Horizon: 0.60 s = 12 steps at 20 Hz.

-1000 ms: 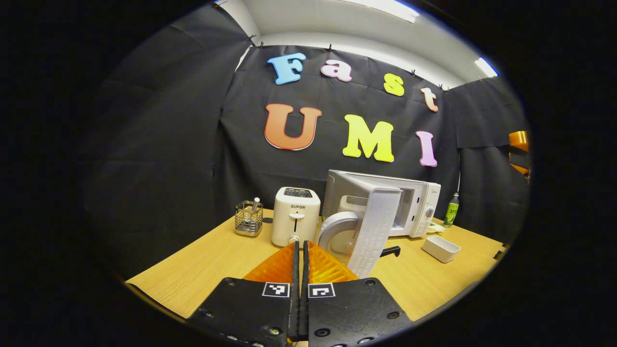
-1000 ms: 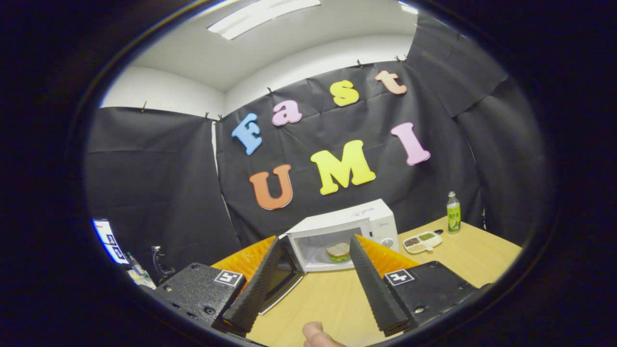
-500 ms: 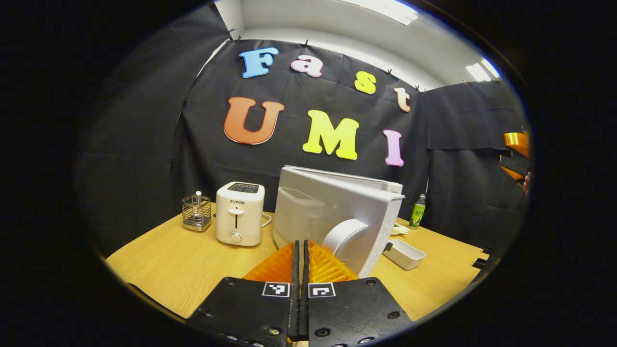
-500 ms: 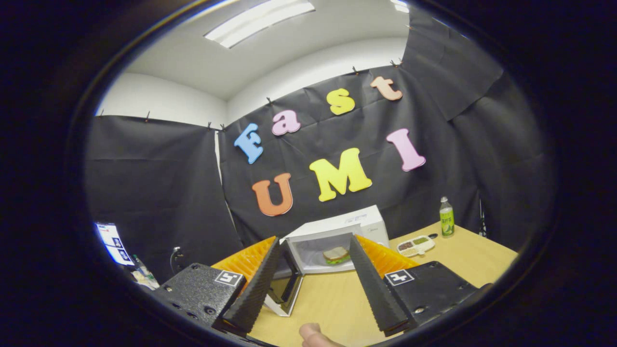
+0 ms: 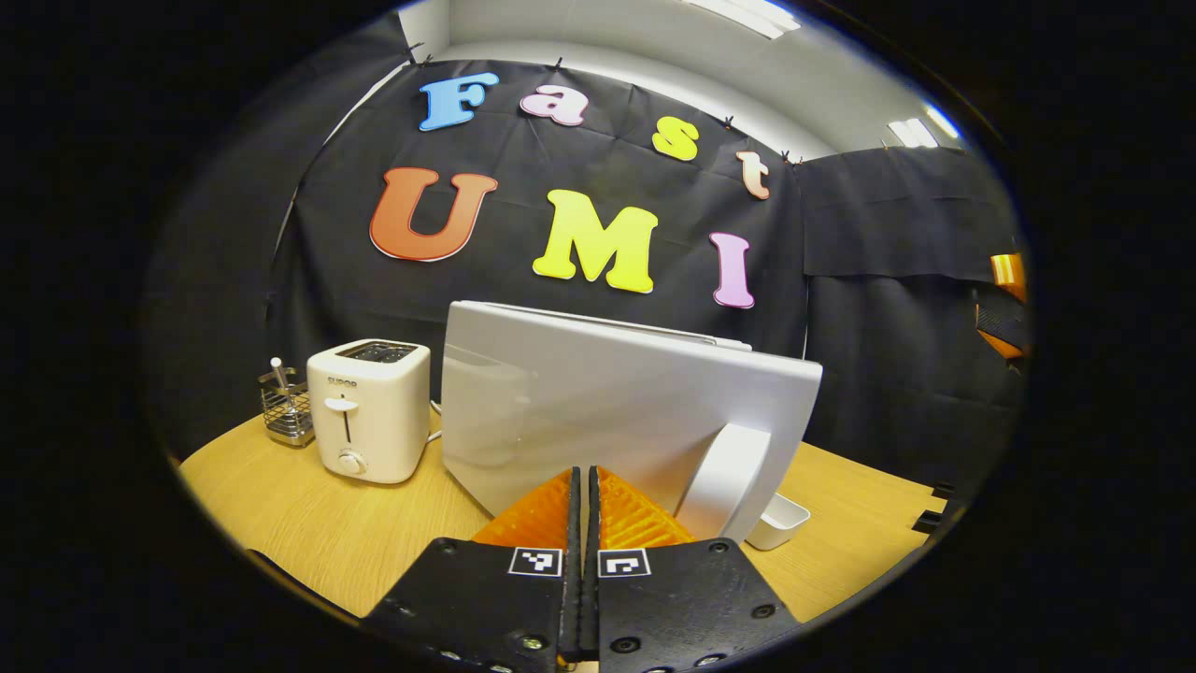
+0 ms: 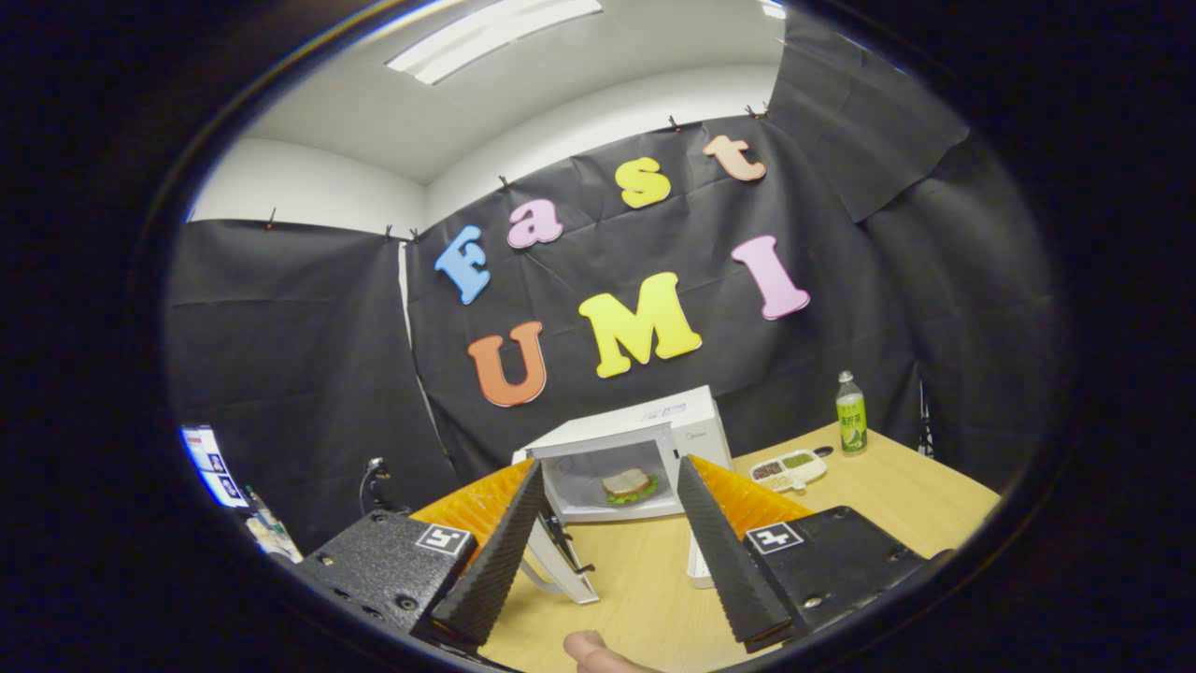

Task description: Open the microwave oven with the left hand, put the food in, and close the microwave oven.

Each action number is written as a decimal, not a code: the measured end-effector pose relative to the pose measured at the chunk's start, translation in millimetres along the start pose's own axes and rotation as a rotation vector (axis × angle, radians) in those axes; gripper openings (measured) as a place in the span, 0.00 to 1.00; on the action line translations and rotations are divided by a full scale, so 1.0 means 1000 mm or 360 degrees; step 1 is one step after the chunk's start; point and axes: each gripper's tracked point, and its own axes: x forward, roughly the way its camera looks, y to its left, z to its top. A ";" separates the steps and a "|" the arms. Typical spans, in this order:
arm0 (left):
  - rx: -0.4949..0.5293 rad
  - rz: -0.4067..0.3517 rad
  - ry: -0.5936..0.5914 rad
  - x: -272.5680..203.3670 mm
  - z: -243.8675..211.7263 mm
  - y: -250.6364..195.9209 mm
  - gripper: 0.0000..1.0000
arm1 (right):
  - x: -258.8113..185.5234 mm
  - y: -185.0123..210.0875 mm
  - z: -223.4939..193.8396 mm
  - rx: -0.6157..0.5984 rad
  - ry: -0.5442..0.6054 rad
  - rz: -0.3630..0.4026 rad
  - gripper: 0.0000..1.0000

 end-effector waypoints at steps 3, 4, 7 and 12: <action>0.0001 0.0001 -0.0023 0.034 0.001 -0.006 0.00 | 0.017 -0.016 -0.006 -0.0094 -0.0001 -0.0007 0.92; -0.0008 -0.0017 -0.0028 0.045 0.002 -0.011 0.00 | 0.024 -0.021 -0.009 -0.0104 0.0002 0.0006 0.92; -0.0006 -0.0020 -0.0047 0.076 0.005 -0.019 0.00 | 0.040 -0.037 -0.021 -0.0116 0.0034 0.0032 0.85; 0.0014 -0.0012 -0.0035 0.126 0.006 -0.036 0.00 | 0.065 -0.072 -0.031 -0.0140 0.0040 0.0032 0.85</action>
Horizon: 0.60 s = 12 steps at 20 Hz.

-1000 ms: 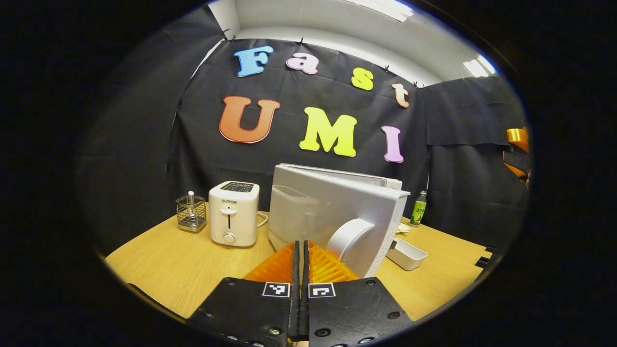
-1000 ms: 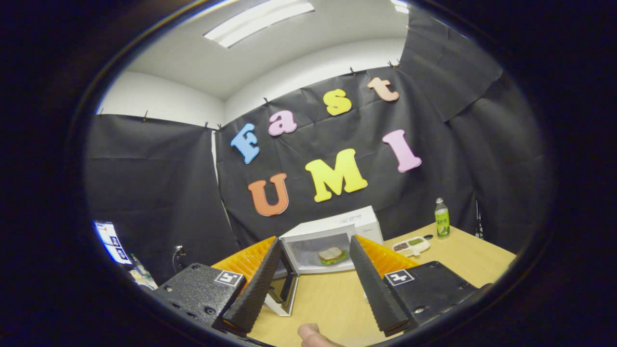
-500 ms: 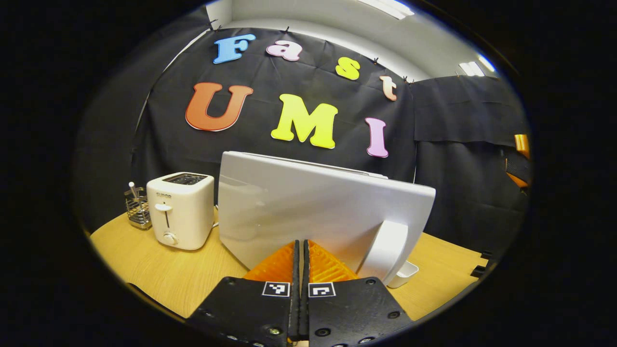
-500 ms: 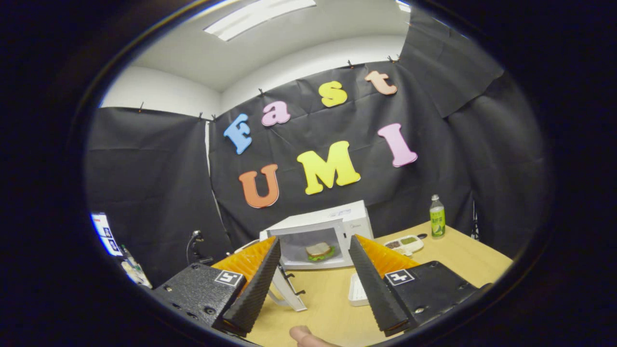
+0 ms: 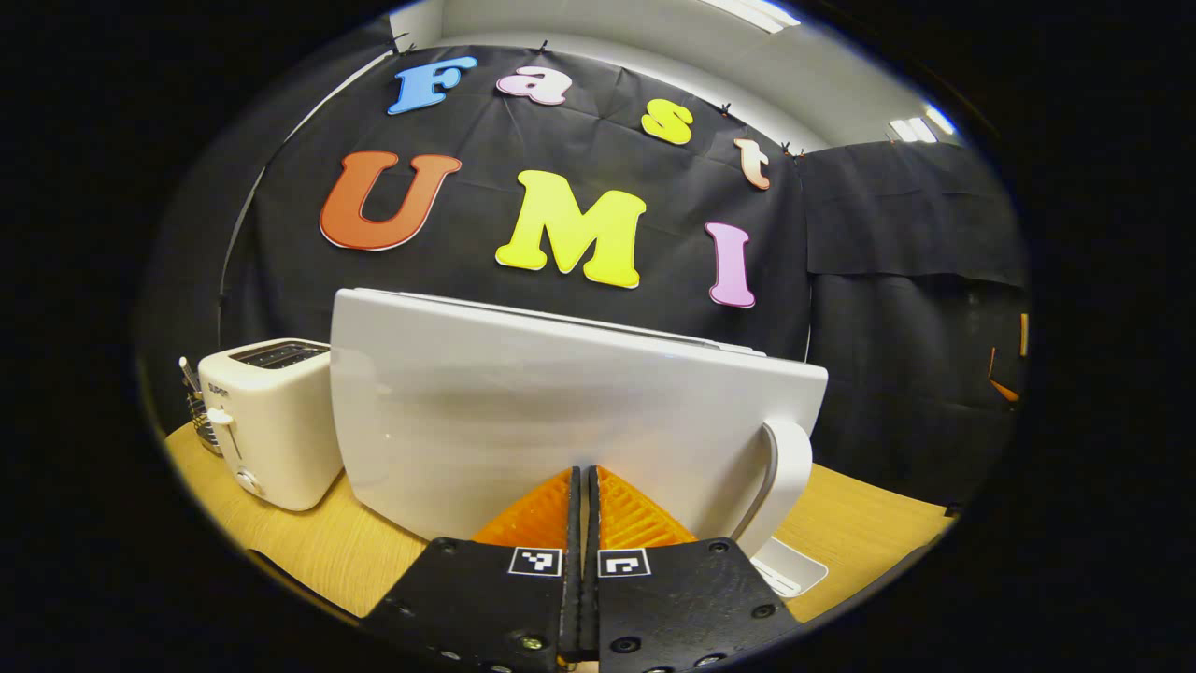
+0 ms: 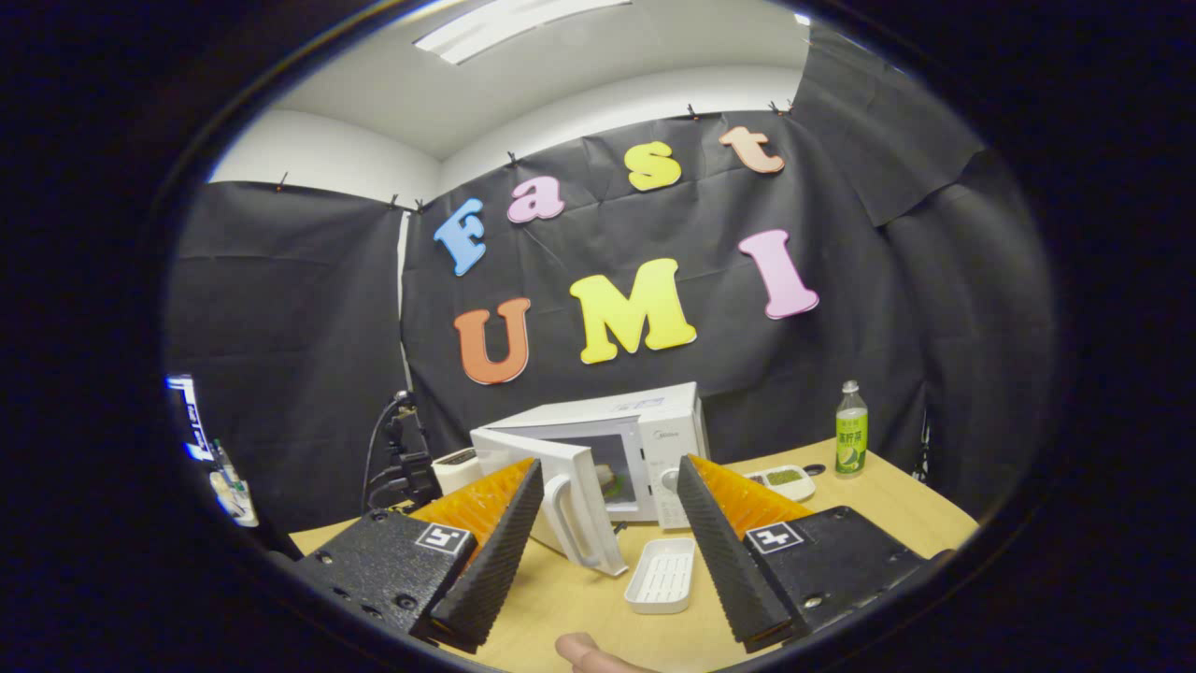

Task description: Open the microwave oven with the left hand, put the food in, and close the microwave oven.

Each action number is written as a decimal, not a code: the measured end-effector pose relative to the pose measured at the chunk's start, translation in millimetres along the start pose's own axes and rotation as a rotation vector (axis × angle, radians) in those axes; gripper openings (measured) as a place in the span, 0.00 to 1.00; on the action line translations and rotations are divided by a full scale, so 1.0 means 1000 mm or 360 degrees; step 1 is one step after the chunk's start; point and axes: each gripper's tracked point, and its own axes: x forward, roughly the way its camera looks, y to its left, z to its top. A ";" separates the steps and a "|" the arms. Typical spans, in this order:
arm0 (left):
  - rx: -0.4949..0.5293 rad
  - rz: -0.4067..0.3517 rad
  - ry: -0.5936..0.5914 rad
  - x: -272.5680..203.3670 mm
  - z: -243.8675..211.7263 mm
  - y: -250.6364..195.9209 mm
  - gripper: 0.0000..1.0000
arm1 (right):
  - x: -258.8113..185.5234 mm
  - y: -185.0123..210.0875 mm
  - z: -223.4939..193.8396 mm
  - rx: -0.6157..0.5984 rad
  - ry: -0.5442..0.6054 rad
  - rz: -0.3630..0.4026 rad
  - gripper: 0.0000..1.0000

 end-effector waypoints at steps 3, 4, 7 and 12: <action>0.0077 0.0039 0.0026 0.033 -0.002 -0.007 0.00 | 0.007 -0.026 -0.003 -0.0017 -0.0028 -0.0048 0.92; 0.0088 0.0054 0.0044 0.044 -0.004 -0.008 0.00 | 0.009 -0.034 -0.003 -0.0028 -0.0033 -0.0060 0.92; 0.0164 0.0165 0.0111 0.071 -0.011 0.000 0.00 | 0.010 -0.057 -0.008 -0.0050 -0.0041 -0.0148 0.92; 0.0192 0.0196 0.0088 0.076 -0.005 0.004 0.02 | 0.019 -0.083 -0.029 0.0032 0.0096 -0.0239 0.92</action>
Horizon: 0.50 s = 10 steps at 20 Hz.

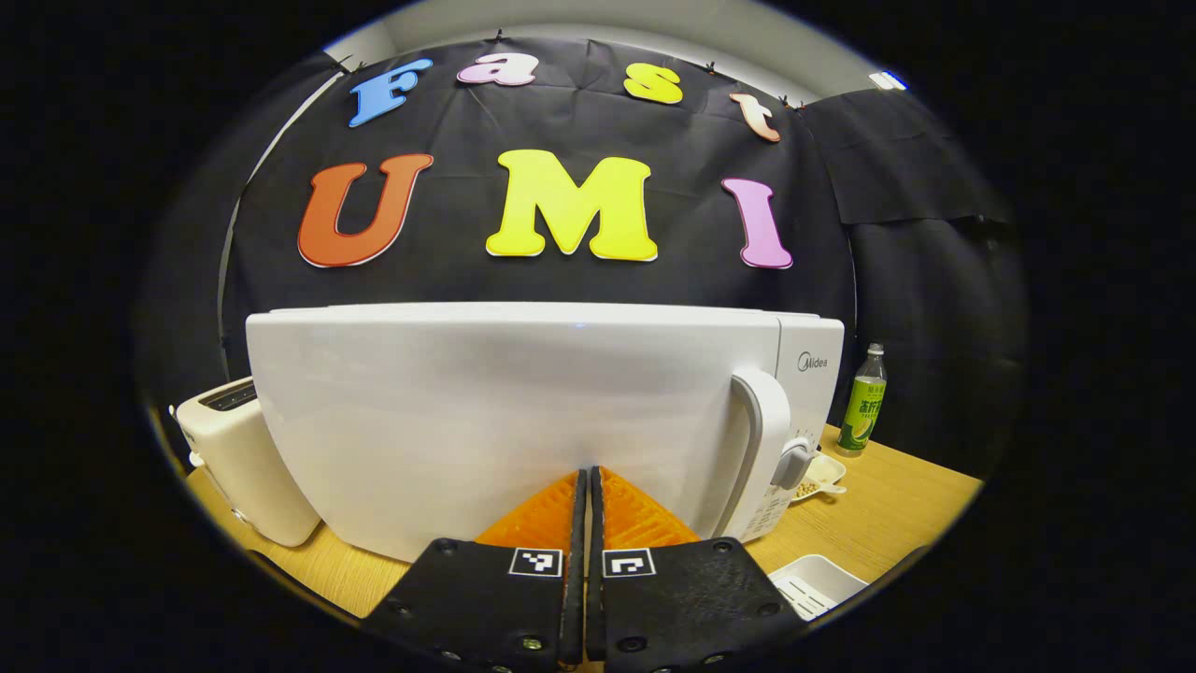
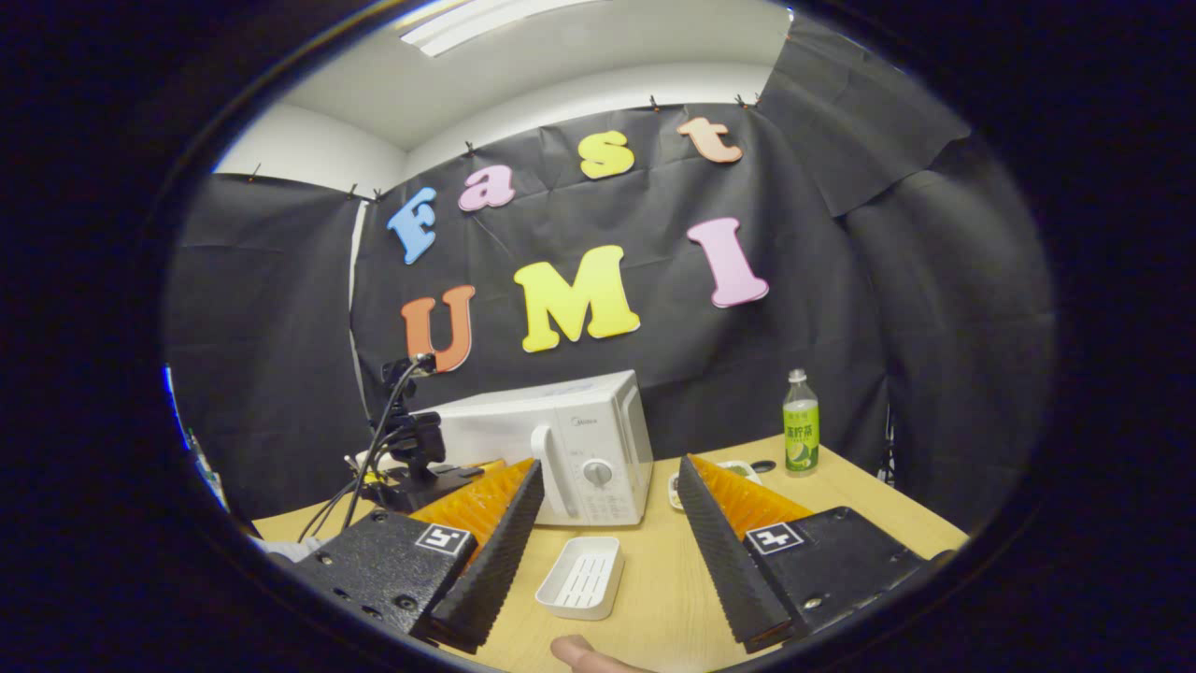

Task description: Open the microwave oven with the left hand, put the food in, and close the microwave oven.

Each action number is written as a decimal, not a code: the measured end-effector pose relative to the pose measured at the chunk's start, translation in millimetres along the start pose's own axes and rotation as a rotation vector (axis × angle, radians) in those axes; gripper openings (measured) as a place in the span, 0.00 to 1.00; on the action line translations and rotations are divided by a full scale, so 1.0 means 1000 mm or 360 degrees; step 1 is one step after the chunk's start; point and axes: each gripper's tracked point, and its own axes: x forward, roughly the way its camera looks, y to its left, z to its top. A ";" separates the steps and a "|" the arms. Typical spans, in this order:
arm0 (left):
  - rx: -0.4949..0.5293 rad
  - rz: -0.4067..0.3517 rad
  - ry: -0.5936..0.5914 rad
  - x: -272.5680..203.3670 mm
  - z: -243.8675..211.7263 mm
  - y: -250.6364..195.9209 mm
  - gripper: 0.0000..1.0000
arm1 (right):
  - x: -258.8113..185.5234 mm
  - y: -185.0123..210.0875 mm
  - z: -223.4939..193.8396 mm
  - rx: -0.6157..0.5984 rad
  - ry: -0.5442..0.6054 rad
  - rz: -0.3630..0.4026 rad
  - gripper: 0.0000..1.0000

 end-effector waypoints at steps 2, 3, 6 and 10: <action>0.0001 0.0047 0.0030 -0.009 0.001 0.005 0.00 | -0.004 0.001 -0.003 0.0016 0.0047 -0.0007 0.92; 0.0012 0.0095 0.0016 -0.016 0.005 0.010 0.01 | -0.009 0.004 -0.004 0.0023 0.0062 -0.0003 0.92; -0.0003 0.0125 0.0006 -0.048 0.016 0.008 0.04 | -0.027 0.012 0.002 0.0011 0.0071 -0.0005 0.85; -0.0049 0.0108 0.0017 -0.106 0.030 -0.003 0.24 | -0.061 0.022 0.019 -0.0021 0.0024 -0.0044 0.92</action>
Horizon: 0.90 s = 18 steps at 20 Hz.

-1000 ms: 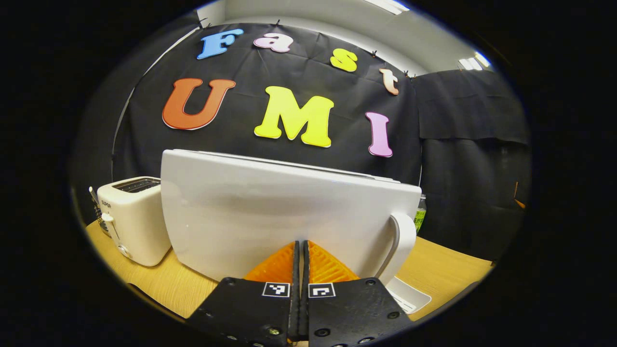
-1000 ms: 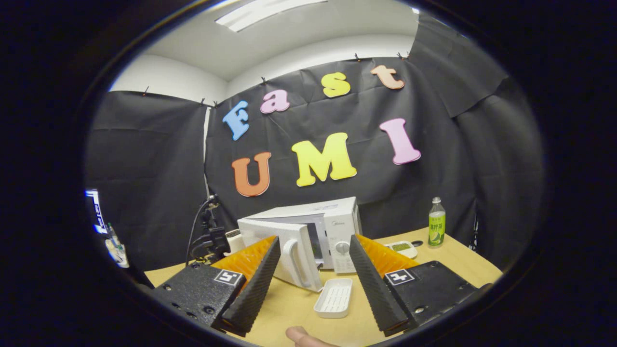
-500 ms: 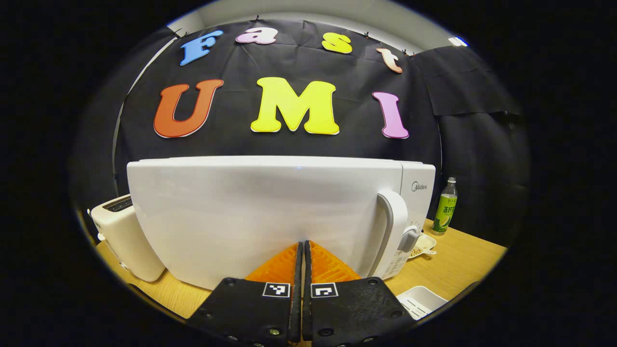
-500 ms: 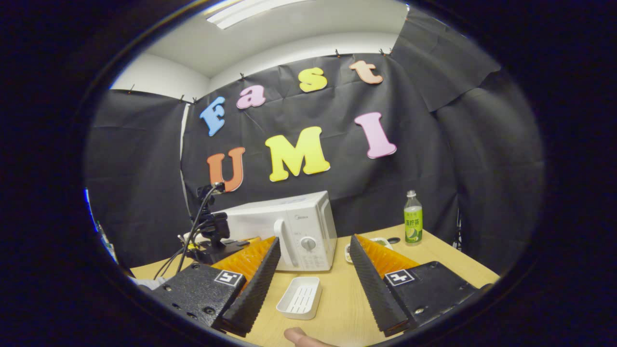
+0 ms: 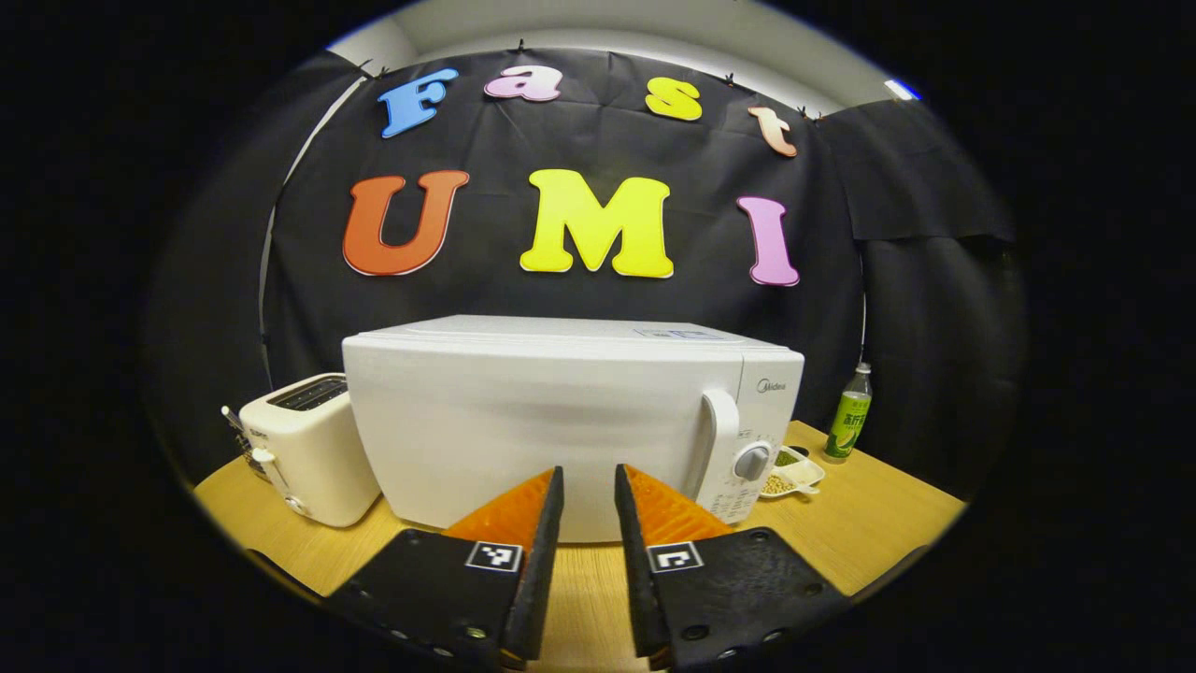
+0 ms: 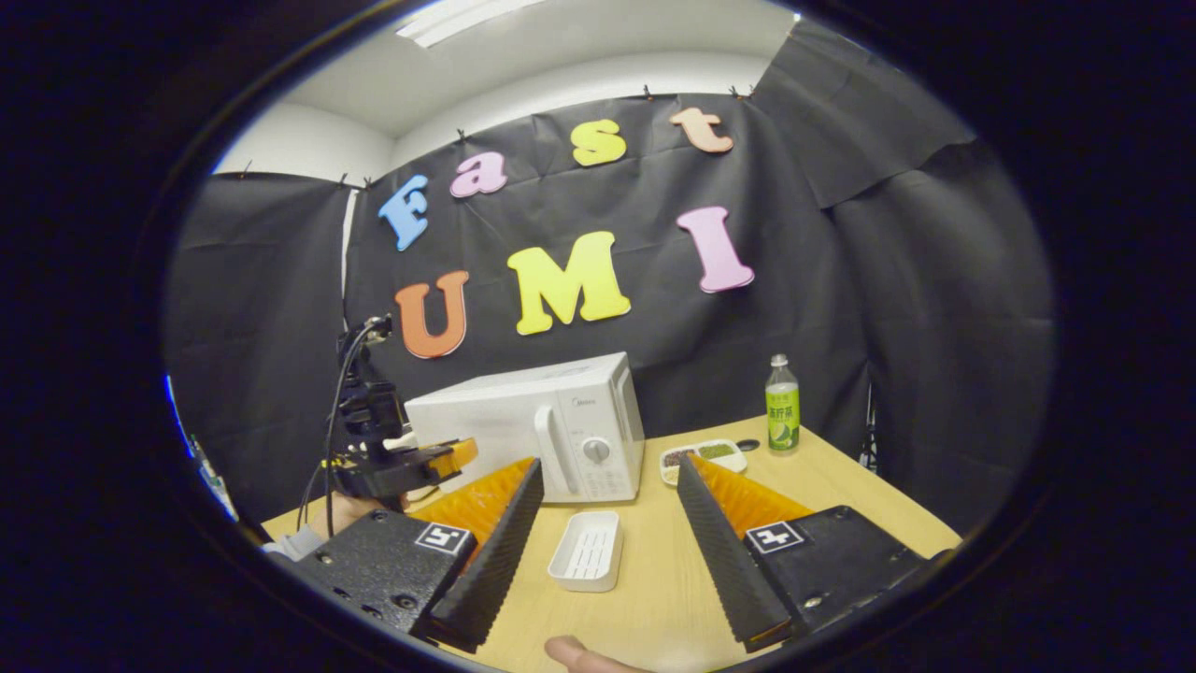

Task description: Open the microwave oven with the left hand, put the food in, and close the microwave oven.

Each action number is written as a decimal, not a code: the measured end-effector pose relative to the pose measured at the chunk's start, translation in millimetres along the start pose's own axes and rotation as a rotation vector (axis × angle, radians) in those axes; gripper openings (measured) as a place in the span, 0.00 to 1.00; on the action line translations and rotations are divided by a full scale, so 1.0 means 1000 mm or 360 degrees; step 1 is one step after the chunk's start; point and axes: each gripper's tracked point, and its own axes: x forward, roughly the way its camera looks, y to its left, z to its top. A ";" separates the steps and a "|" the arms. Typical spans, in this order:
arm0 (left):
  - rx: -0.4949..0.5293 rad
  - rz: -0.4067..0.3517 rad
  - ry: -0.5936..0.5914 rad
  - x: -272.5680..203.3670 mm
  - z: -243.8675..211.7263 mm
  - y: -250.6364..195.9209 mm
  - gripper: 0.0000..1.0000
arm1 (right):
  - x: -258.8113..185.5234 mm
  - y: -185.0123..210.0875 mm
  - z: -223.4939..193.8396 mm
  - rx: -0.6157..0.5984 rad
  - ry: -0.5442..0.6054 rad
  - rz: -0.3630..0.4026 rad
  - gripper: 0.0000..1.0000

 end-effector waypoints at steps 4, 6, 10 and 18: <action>0.0052 0.0058 0.0021 -0.066 0.015 0.000 0.82 | -0.034 0.011 0.019 -0.0028 -0.0048 -0.0054 0.85; 0.0042 0.0099 0.0045 -0.103 0.024 0.000 0.98 | -0.050 0.017 0.034 -0.0030 -0.0082 -0.0067 0.92; -0.0031 0.0159 0.0000 -0.178 0.057 -0.007 0.97 | -0.080 0.029 0.067 -0.0089 -0.0167 -0.0095 0.92; -0.0052 0.0295 -0.0125 -0.287 0.088 0.012 0.96 | -0.120 0.036 0.098 -0.0189 -0.0254 -0.0162 0.92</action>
